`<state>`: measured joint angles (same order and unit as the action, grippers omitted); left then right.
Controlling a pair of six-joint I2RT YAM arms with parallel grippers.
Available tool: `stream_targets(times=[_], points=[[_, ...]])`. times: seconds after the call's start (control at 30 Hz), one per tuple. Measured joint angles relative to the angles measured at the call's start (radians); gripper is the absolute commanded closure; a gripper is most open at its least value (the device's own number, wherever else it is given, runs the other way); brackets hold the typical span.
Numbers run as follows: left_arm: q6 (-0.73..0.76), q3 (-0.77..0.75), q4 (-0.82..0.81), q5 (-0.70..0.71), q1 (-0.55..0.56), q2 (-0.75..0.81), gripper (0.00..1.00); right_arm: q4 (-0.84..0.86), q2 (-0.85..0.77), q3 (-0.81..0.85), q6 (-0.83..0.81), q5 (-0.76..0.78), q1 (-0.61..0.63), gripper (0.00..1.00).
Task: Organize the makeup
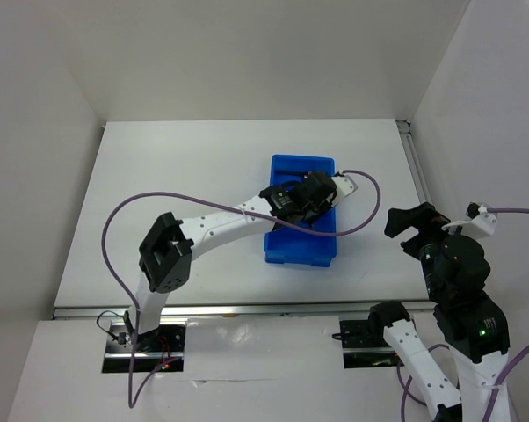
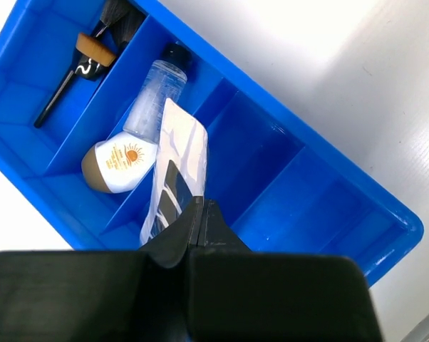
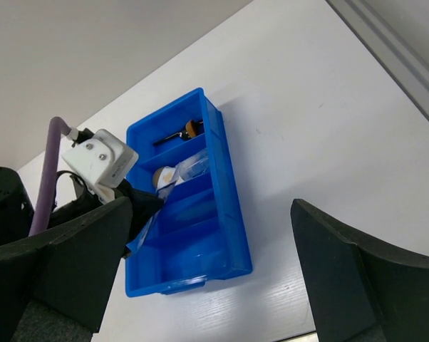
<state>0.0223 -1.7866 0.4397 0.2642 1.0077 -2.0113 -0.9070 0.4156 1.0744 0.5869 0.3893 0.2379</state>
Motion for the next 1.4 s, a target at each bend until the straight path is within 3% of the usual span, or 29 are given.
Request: stream_targets(times=[0.1, 0.23, 0.27, 0.5, 0.73, 0.87, 1.0, 1.1, 1.2, 1.4], points=[[0.002, -0.025, 0.012, -0.003, 0.0, -0.026, 0.77, 0.0, 0.0, 0.0, 0.0, 0.0, 0.0, 0.0], [0.001, -0.088, 0.049, -0.01, 0.0, -0.091, 0.38, 0.0, 0.0, 0.0, 0.0, 0.0, 0.0, 0.0], [-0.004, -0.097, 0.063, -0.01, 0.0, -0.1, 0.33, 0.0, 0.0, 0.0, 0.0, 0.0, 0.0, 0.0], [-0.006, -0.127, 0.113, -0.016, 0.0, -0.106, 0.31, -0.001, 0.002, 0.0, 0.0, 0.0, 0.0, 0.0], [-0.096, -0.162, 0.175, 0.0, -0.017, -0.066, 0.4, 0.0, 0.009, 0.0, -0.001, -0.001, 0.0, 0.0], [-0.227, -0.071, 0.209, -0.025, -0.143, 0.091, 0.4, 0.0, 0.017, 0.0, -0.003, -0.006, 0.0, 0.0], [-0.346, 0.096, 0.224, 0.004, -0.396, 0.255, 0.31, 0.002, 0.019, -0.001, -0.005, -0.011, 0.0, 0.0], [-0.393, 0.23, 0.257, 0.043, -0.529, 0.285, 0.13, 0.004, 0.021, -0.004, -0.008, -0.016, 0.0, 0.0], [-0.419, 0.372, 0.295, 0.03, -0.568, 0.266, 0.0, 0.008, 0.026, -0.008, -0.009, -0.024, 0.0, 0.0], [-0.414, 0.463, 0.352, -0.066, -0.586, 0.195, 0.0, 0.023, 0.047, -0.021, -0.009, -0.04, 0.0, 0.0]])
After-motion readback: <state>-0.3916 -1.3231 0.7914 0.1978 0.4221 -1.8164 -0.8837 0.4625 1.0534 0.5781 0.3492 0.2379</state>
